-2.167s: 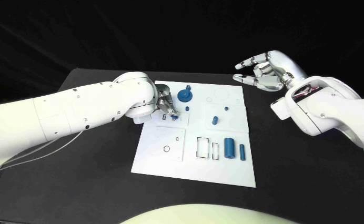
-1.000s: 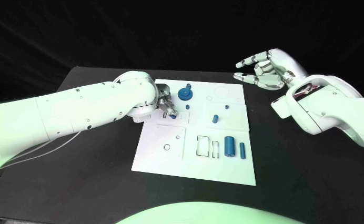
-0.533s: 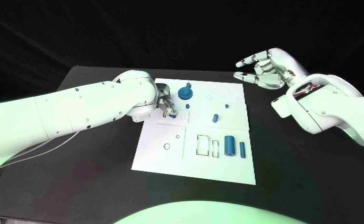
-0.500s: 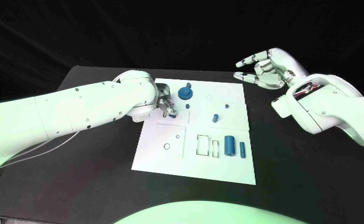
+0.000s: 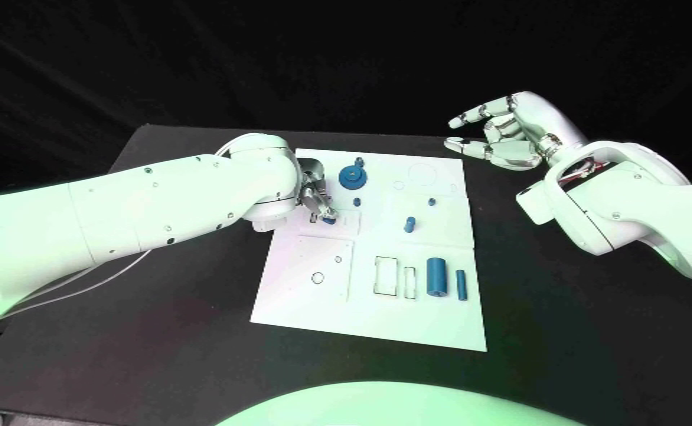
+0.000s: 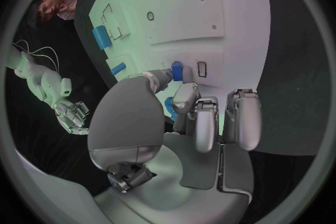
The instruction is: Assemble the parts on the task board
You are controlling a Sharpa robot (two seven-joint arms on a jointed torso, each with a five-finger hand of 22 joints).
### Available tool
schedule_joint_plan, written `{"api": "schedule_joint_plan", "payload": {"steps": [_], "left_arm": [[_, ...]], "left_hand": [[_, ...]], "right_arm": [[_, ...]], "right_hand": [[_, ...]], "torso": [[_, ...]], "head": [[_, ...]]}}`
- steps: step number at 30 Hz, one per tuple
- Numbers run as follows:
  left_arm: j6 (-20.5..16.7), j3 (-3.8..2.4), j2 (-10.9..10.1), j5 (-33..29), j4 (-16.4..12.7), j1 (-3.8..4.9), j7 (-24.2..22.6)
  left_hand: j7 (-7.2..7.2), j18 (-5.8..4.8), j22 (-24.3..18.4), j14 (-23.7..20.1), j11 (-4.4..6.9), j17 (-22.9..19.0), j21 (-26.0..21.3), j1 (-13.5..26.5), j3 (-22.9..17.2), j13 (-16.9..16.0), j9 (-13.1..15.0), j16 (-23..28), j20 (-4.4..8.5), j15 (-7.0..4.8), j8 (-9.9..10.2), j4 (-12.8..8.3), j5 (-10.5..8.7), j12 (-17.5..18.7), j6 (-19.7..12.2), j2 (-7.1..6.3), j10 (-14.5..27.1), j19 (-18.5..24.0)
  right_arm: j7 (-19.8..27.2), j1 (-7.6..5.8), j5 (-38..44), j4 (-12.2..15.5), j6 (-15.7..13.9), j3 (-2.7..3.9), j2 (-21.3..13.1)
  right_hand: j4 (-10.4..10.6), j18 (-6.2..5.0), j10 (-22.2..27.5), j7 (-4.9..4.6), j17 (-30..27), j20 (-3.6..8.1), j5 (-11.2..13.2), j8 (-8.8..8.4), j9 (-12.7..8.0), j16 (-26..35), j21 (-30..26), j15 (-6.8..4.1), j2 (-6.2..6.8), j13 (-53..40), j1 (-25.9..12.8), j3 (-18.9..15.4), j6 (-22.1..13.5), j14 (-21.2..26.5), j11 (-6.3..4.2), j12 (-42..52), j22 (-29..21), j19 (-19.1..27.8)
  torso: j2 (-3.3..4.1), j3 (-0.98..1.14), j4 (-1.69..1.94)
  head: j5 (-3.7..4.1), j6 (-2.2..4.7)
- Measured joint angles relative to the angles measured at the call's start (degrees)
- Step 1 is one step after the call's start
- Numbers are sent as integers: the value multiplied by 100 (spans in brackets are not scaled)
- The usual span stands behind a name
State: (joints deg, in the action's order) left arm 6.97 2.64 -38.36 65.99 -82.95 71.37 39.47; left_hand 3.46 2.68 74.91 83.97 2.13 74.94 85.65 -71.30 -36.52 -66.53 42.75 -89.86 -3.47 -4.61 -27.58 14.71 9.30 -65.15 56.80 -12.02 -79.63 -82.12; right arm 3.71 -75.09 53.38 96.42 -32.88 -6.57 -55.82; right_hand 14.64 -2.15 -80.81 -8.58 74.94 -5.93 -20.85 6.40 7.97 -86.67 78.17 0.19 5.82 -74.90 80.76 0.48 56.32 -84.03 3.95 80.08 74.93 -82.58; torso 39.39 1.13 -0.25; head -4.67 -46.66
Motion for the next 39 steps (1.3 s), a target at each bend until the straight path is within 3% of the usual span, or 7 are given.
{"api": "schedule_joint_plan", "payload": {"steps": [14,18,27,39], "left_arm": [[41,3,60,9,66,-4,32],[70,3,81,6,95,-4,35],[99,3,125,3,154,-4,37],[124,3,178,3,227,-11,38]], "left_hand": [[-22,0,0,1,32,-1,22,278,-179,-2,86,0,-21,-42,-126,-180,-61,-32,-22,11,-51,-20],[-41,0,0,13,56,-1,22,372,-220,-5,353,0,-1,-55,-132,-256,-66,-73,-41,-13,-75,-40],[-43,1,0,0,66,-2,44,561,-283,-35,413,0,-21,-82,-160,-399,-101,-109,-41,24,-86,-62],[-144,2,0,0,81,-2,44,643,48,-64,415,0,-21,-83,-166,-224,-101,-168,64,92,-101,-102]], "right_arm": [[0,1,0,7,6,0,-8],[0,1,0,8,8,0,-12],[-1,1,0,20,11,0,-17],[-2,1,0,40,14,0,-35]], "right_hand": [[0,0,0,0,1,0,0,0,0,0,0,0,0,-5,0,0,0,0,0,0,1,0],[0,0,0,0,0,0,0,0,0,0,0,0,0,-4,0,0,0,0,0,0,1,0],[0,-1,0,0,0,0,0,0,0,0,-20,0,-31,-4,-31,0,0,0,0,0,0,0],[0,0,0,0,-1,0,0,0,0,21,-19,0,-31,-3,-31,0,0,0,0,0,-1,0]], "torso": [[1,3,-4],[1,3,-3],[2,3,-1],[4,3,-2]], "head": [[19,-15],[29,-16],[44,-20],[62,-39]]}}
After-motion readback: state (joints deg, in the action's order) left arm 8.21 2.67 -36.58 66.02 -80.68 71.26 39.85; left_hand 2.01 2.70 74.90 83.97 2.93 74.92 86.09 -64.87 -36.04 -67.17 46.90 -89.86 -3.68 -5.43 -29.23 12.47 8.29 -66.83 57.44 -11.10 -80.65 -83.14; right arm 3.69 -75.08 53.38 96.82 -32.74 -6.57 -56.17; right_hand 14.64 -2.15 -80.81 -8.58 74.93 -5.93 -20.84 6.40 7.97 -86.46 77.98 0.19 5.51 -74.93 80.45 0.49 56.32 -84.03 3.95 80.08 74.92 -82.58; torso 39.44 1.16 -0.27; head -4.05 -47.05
